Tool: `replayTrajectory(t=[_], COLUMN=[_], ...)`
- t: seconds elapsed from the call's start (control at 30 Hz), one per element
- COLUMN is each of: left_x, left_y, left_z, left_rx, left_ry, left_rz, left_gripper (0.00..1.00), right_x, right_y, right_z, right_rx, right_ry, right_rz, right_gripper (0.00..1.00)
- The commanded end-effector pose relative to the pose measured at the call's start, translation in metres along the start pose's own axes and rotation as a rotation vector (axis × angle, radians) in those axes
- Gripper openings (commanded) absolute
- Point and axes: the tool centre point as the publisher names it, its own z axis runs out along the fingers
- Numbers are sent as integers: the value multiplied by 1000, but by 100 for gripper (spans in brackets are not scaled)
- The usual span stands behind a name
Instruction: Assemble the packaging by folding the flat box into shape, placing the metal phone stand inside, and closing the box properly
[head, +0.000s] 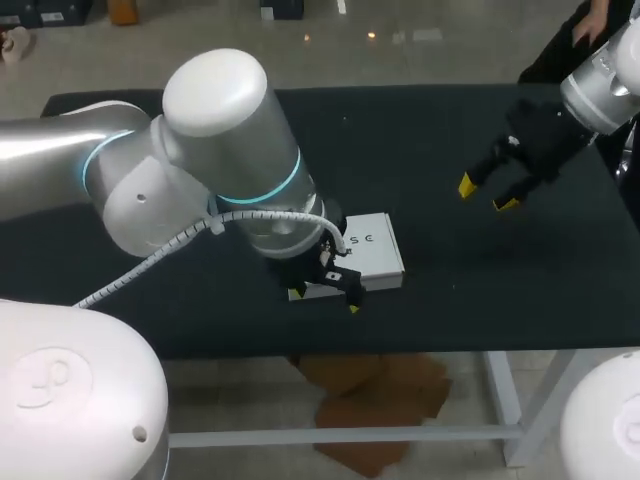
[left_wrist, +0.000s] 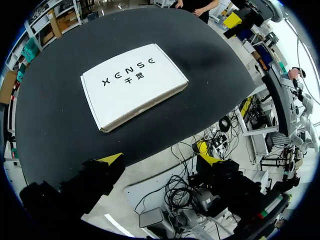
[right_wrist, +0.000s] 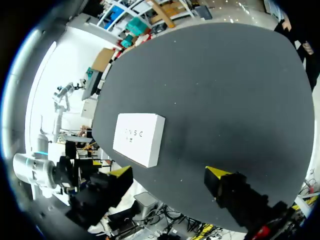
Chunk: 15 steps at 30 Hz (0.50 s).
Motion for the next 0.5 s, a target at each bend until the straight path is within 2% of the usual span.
replayTrajectory(t=[0.03,0.23,0.37,0.43,0.5], left_x=[16,28,33,34,35], left_y=[-2,4,3,0,-2], left_z=[17,30,43,48,51], left_rx=[-11,-4,-31,-36,-41], left_ry=[-43,-98,-128,-152,-153], left_rz=[-13,-29,-45,-74,-97], left_gripper=[100,100,100,100,100], right_x=[6,6,6,1,-5], right_y=[-7,-7,-7,-5,-2], right_z=[-1,-1,-1,-4,-4], right_rx=[-213,-213,-213,-320,-385], right_ry=[-156,-156,-156,-119,-96], right_rz=[-207,-207,-207,-321,-376], right_gripper=[100,100,100,100,100])
